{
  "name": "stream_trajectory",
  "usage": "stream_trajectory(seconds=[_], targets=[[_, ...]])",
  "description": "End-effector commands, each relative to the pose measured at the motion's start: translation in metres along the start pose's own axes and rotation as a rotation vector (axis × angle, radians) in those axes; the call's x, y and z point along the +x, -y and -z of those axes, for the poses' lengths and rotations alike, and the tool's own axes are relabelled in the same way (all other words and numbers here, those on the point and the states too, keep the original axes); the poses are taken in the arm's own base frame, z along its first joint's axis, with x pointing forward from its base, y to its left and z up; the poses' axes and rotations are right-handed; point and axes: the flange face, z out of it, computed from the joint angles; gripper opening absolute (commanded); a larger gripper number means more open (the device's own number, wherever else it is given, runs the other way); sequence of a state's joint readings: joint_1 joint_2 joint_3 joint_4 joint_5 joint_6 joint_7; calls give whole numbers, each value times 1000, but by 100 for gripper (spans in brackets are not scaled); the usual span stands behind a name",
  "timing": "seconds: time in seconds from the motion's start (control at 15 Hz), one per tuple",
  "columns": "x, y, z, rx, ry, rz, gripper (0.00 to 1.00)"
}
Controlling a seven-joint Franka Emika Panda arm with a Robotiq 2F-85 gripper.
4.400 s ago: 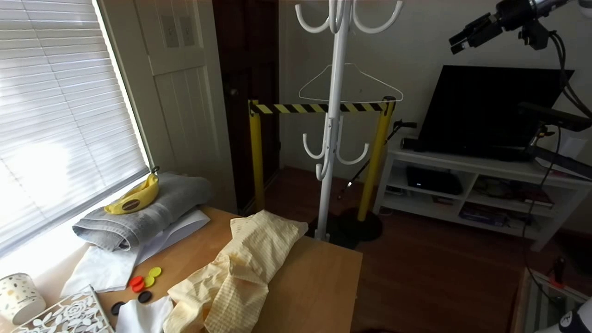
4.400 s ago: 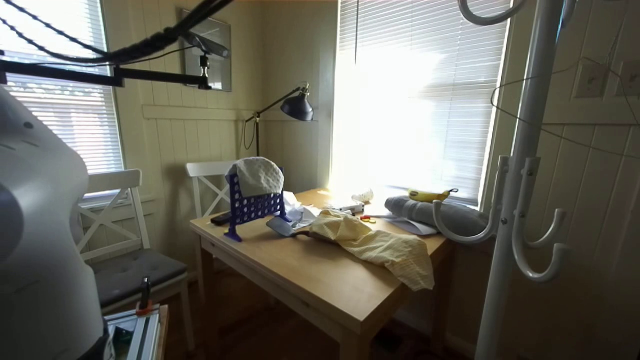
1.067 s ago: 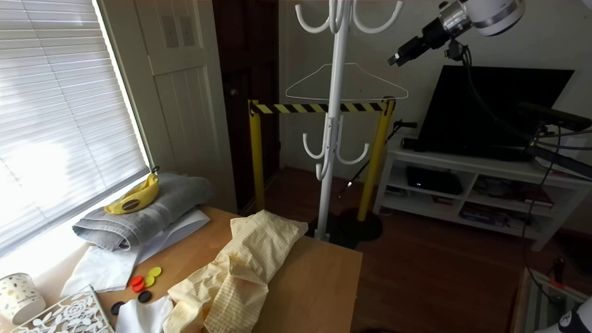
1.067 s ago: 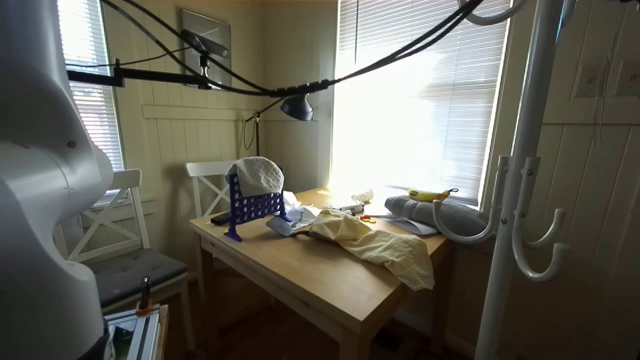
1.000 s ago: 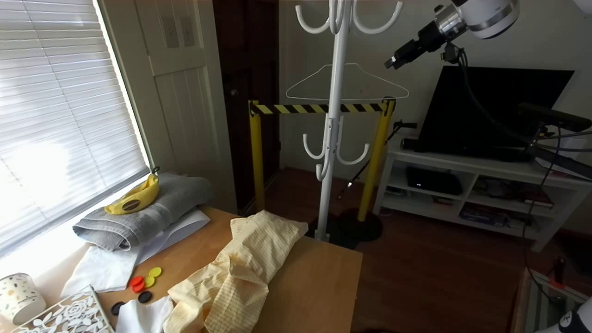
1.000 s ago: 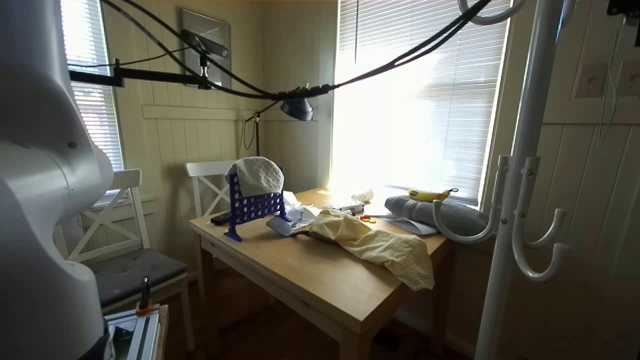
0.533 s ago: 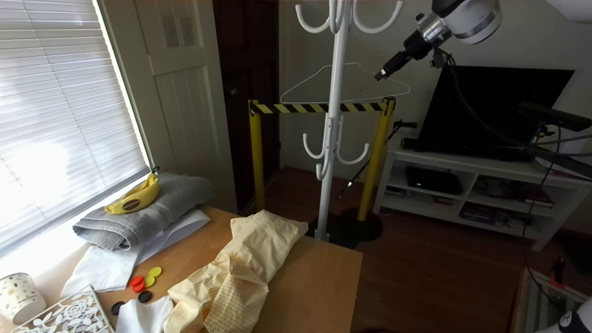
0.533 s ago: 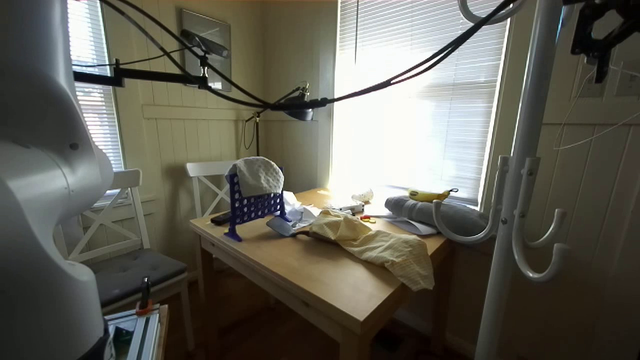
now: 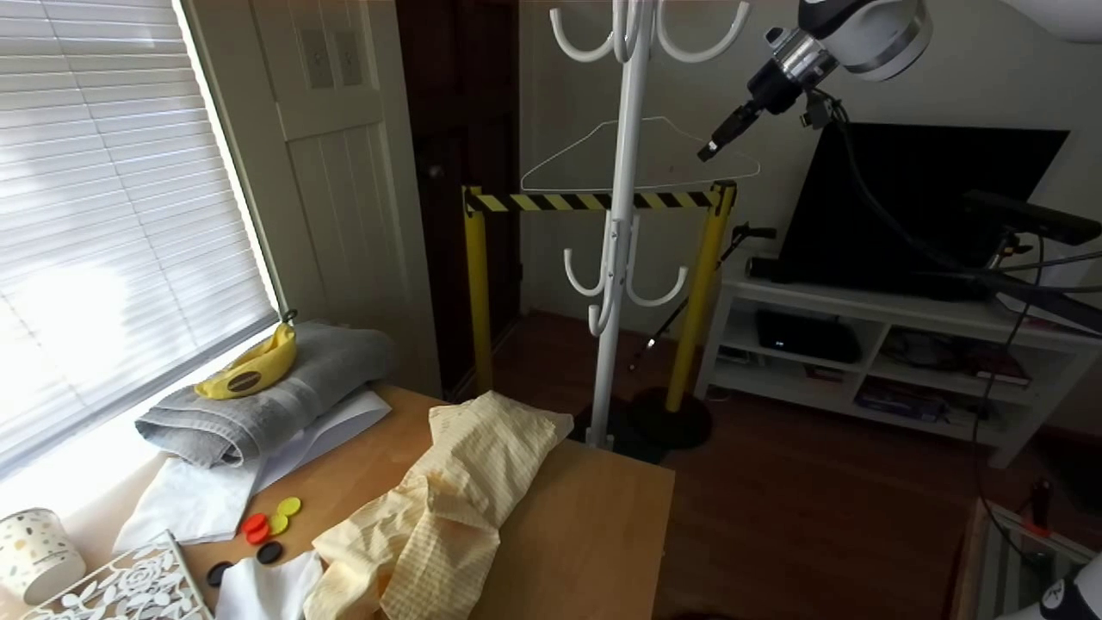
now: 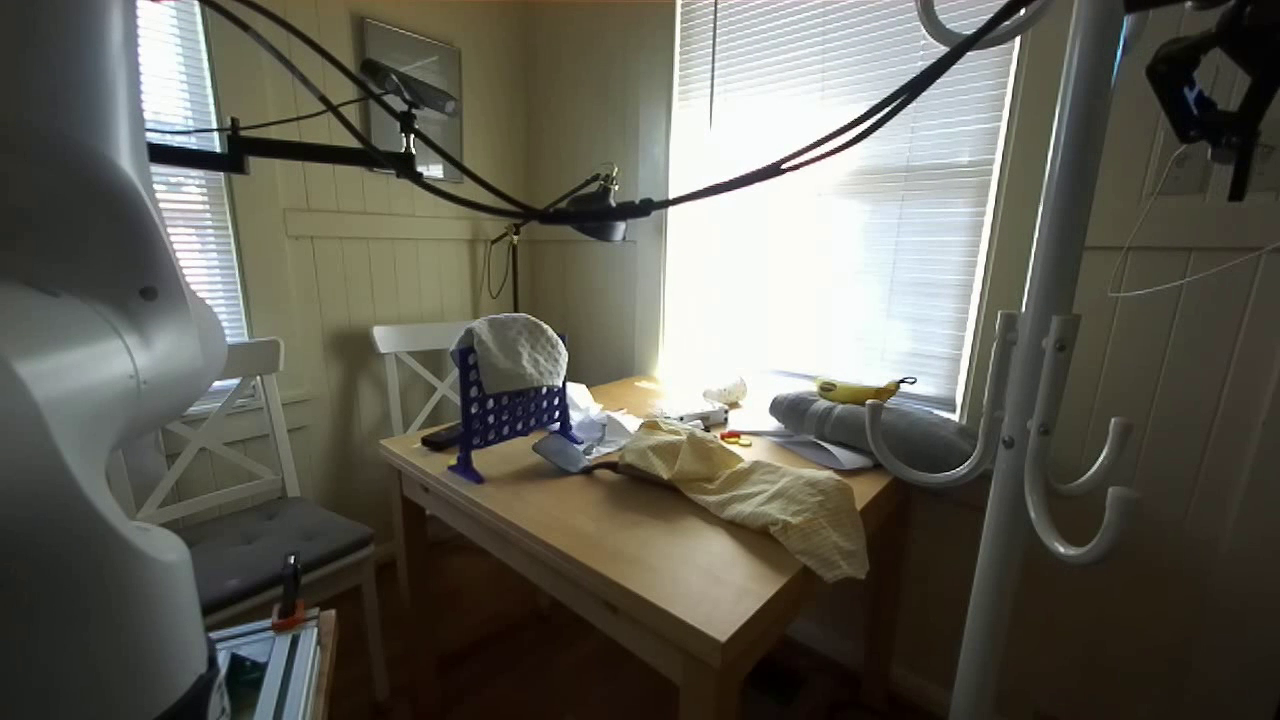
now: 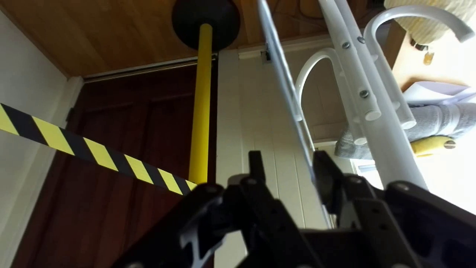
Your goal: Move the hanger to the bottom hook on the stand.
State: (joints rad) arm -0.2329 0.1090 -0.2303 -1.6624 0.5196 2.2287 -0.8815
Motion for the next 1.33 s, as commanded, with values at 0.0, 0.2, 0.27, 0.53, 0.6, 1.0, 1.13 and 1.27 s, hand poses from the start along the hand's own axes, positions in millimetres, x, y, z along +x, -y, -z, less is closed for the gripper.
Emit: stream_trajectory(seconds=[0.0, 0.2, 0.27, 0.53, 0.6, 1.0, 1.13, 1.27], targets=[[8, 1, 7, -28, 24, 35, 10], [10, 6, 12, -36, 25, 52, 0], [11, 7, 13, -37, 24, 58, 0], [16, 16, 22, -46, 10, 84, 0], [17, 20, 26, -47, 0, 92, 0], [22, 41, 64, -46, -72, 117, 0], [19, 43, 81, -64, -103, 109, 0], [13, 44, 94, -82, -139, 96, 0]])
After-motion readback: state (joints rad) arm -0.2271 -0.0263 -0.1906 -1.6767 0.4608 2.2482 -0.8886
